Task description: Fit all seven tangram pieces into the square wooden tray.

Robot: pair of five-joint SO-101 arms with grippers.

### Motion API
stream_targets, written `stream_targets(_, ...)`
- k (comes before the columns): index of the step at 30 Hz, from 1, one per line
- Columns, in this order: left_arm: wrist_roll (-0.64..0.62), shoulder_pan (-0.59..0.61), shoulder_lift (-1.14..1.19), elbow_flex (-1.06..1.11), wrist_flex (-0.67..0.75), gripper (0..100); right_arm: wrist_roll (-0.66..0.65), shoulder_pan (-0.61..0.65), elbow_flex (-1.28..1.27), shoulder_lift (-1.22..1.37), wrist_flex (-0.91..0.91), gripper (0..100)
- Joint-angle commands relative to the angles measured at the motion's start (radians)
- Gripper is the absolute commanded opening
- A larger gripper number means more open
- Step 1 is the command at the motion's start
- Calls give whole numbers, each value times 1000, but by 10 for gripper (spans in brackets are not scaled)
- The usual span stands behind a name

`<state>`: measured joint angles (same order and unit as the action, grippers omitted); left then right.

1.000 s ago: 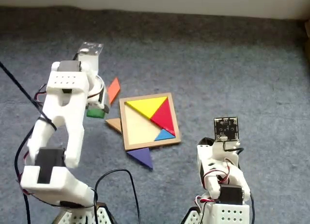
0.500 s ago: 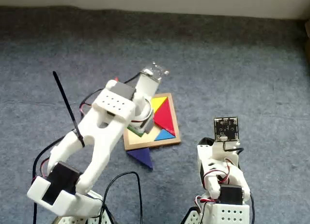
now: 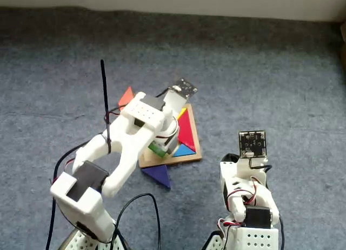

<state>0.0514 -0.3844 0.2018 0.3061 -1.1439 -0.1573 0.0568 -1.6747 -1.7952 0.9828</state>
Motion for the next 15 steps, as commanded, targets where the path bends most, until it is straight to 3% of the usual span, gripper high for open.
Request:
stream_targets(1, 11, -27, 15, -70, 9, 184, 3, -13, -150, 8, 10, 9)
stream_targets(5, 6, -35, 18, -65, 9, 278, 3, -13, -150, 8, 10, 9)
stream_targets(15, -46, -25, -28, -93, -49, 280, 3, -13, -150, 8, 10, 9)
